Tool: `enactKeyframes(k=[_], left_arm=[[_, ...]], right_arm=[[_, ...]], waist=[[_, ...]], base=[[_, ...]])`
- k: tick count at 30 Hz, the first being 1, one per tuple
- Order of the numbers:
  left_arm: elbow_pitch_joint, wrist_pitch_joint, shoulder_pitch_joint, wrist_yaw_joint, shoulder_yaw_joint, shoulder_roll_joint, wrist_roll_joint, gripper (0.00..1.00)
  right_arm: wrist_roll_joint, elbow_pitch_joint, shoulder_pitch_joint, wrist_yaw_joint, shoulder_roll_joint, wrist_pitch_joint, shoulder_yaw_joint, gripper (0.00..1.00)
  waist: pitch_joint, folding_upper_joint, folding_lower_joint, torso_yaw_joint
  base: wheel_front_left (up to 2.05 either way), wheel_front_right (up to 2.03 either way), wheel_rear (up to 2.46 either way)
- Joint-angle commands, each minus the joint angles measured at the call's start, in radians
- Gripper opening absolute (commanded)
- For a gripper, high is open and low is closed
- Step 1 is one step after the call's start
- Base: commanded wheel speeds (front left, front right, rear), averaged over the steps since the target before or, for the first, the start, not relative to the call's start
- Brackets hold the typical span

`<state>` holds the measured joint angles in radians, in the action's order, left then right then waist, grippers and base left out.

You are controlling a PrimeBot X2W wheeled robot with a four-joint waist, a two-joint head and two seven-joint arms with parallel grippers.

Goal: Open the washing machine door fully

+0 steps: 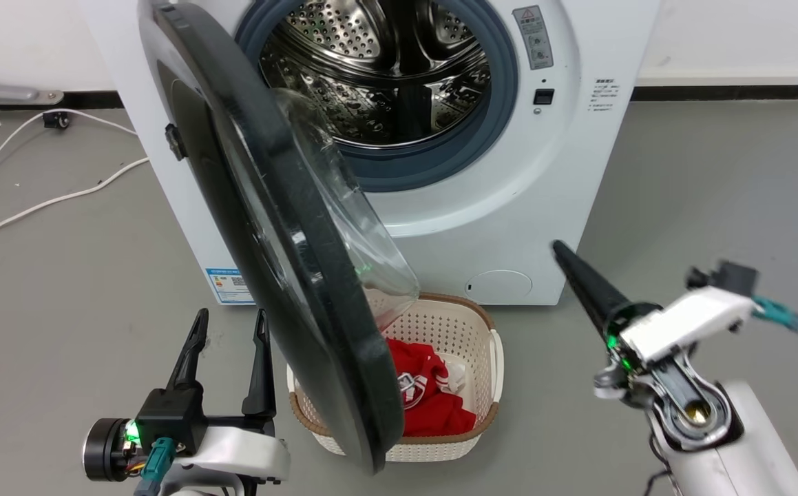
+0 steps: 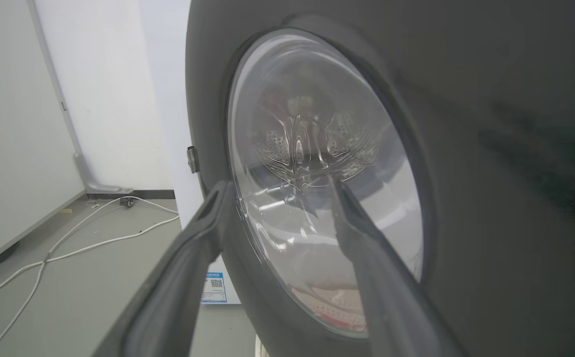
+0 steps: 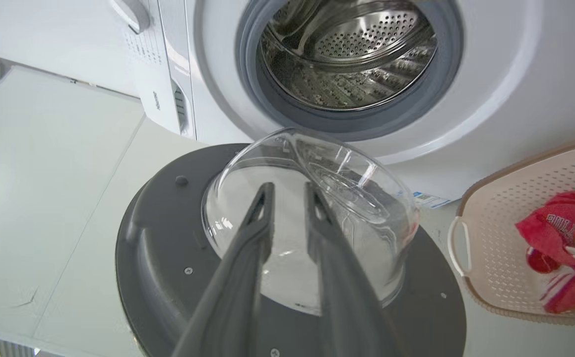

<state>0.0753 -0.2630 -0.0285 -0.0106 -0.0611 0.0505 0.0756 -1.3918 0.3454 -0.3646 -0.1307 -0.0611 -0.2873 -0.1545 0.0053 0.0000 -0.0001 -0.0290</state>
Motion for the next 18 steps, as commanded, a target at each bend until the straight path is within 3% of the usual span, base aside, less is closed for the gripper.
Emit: enactKeyframes(k=[1, 2, 10, 13, 18], left_arm=[[-0.002, -0.003, 0.009, -0.005, 0.005, 0.0, 0.008, 1.0], [-0.002, -0.003, 0.009, -0.005, 0.005, 0.0, 0.008, 1.0], [-0.003, -0.003, 0.026, -0.01, 0.029, 0.0, 0.007, 1.0], [-0.005, -0.003, 0.029, -0.011, 0.032, 0.0, 0.007, 1.0], [-0.006, -0.003, 0.029, -0.011, 0.038, 0.0, 0.005, 1.0]], right_arm=[[0.029, -0.018, 0.05, 0.0, -0.008, 0.064, 0.021, 1.0], [0.029, -0.018, 0.05, 0.0, -0.008, 0.064, 0.021, 1.0], [0.358, -0.062, 0.232, 0.0, -0.044, 0.468, 0.078, 1.0], [0.455, -0.07, 0.255, 0.0, -0.042, 0.517, 0.103, 1.0], [0.835, -0.178, 0.284, 0.0, -0.035, 0.551, 0.209, 1.0]], waist=[[-0.002, 0.0, 0.0001, -0.007], [-0.002, 0.0, 0.0001, -0.007], [-0.009, 0.0, 0.0001, -0.025], [-0.011, 0.0, 0.0001, -0.028], [-0.015, 0.0, 0.0001, -0.027]], base=[[0.0, 0.0, 0.0], [0.0, 0.0, 0.0], [0.0, 0.0, 0.0], [0.0, 0.0, 0.0], [0.0, 0.0, 0.0]])
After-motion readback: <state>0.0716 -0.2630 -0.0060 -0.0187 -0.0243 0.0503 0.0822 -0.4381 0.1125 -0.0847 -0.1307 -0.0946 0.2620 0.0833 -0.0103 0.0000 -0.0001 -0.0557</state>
